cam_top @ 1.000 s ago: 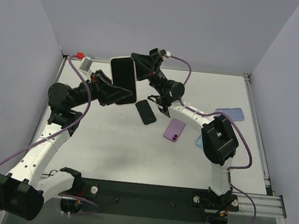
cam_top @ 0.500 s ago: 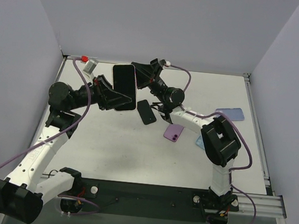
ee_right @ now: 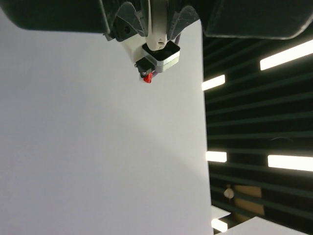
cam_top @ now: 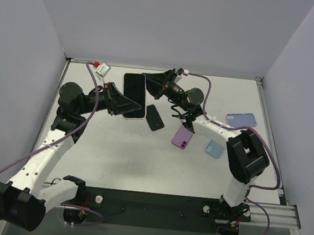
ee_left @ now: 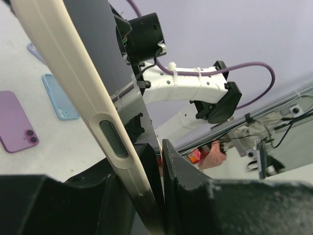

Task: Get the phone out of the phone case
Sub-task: Remove the phone case from the phone.

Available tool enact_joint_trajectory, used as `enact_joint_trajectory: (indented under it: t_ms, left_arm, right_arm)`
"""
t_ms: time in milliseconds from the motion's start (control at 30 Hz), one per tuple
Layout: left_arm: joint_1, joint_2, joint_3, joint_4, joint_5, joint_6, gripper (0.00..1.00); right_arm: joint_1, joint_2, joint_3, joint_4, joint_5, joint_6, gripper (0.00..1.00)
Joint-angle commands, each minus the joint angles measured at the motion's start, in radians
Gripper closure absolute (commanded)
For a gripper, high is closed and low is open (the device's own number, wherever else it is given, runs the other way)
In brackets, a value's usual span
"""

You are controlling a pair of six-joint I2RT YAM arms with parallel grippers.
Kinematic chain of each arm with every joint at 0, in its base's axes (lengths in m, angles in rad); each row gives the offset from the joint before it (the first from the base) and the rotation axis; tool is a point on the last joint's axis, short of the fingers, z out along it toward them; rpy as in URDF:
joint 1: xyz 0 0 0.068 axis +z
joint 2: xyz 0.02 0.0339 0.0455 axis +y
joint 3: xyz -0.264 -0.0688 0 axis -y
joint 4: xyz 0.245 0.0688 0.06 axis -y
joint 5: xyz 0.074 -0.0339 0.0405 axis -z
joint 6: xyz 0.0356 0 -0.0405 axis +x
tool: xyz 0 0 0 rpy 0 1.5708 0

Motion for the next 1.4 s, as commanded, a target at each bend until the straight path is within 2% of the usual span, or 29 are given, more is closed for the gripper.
enact_joint_trajectory:
  t_ms: [0,167,300,367,400,500,533,633,700,800,1067,1100,1167,1200,1233,1267,1300,1333,1367]
  left_arm:
    - [-0.033,0.026,0.185,0.479,-0.098,-0.030,1.00]
    - [-0.015,0.116,0.139,0.625,-0.104,-0.167,1.00]
    - [0.008,0.164,0.118,0.700,-0.098,-0.245,1.00]
    - [0.024,0.188,0.105,0.758,-0.090,-0.277,1.00]
    - [0.030,0.195,0.102,0.777,-0.087,-0.299,1.00]
    - [0.051,0.216,0.088,0.823,-0.067,-0.325,1.00]
    - [0.057,0.222,0.087,0.824,-0.061,-0.328,1.00]
    - [0.070,0.241,0.084,0.826,-0.043,-0.337,1.00]
    - [0.077,0.254,0.085,0.818,-0.038,-0.342,1.00]
    - [0.088,0.279,0.093,0.800,-0.029,-0.347,1.00]
    - [0.111,0.383,0.124,0.864,0.078,-0.366,1.00]
    - [0.111,0.395,0.119,0.908,0.086,-0.389,1.00]
    - [0.111,0.438,0.114,1.022,0.094,-0.463,1.00]
    - [0.111,0.457,0.116,1.051,0.098,-0.488,1.00]
    - [0.110,0.487,0.114,1.086,0.099,-0.517,1.00]
    - [0.106,0.500,0.119,1.158,0.095,-0.570,1.00]
    - [0.106,0.512,0.118,1.186,0.094,-0.590,1.00]
    - [0.103,0.527,0.118,1.223,0.086,-0.606,1.00]
    - [0.102,0.531,0.116,1.228,0.085,-0.620,1.00]
  right_arm:
    - [0.044,0.010,-0.087,-0.554,-0.382,-0.343,0.86]
    - [0.039,-0.027,-0.068,-0.704,-0.450,-0.519,0.82]
    - [0.038,-0.025,-0.057,-0.662,-0.531,-0.542,0.74]
    - [0.029,-0.024,-0.077,-0.588,-0.555,-0.513,0.69]
    - [0.022,-0.022,-0.085,-0.562,-0.562,-0.472,0.63]
    - [0.003,0.001,-0.117,-0.371,-0.592,-0.360,0.57]
    - [-0.002,0.010,-0.125,-0.224,-0.598,-0.257,0.57]
    - [-0.007,0.053,-0.134,0.003,-0.611,-0.090,0.58]
    - [-0.004,0.058,-0.143,0.035,-0.623,-0.083,0.62]
    - [0.010,0.023,-0.156,-0.072,-0.640,-0.204,0.64]
    - [0.018,-0.094,-0.127,-0.558,-0.683,-0.578,0.64]
    - [0.022,-0.120,-0.110,-0.742,-0.684,-0.721,0.65]
    - [0.045,-0.143,-0.021,-0.963,-0.665,-0.891,0.65]
    - [0.056,-0.154,0.023,-1.245,-0.646,-1.007,0.65]
    - [0.065,-0.154,0.088,-1.393,-0.619,-1.216,0.65]
    - [0.074,-0.151,0.161,-1.496,-0.579,-1.287,0.65]
    - [0.082,-0.145,0.176,-1.529,-0.579,-1.301,0.66]
    - [0.081,-0.140,0.180,-1.514,-0.574,-1.275,0.68]
    - [0.079,-0.136,0.180,-1.499,-0.569,-1.264,0.75]
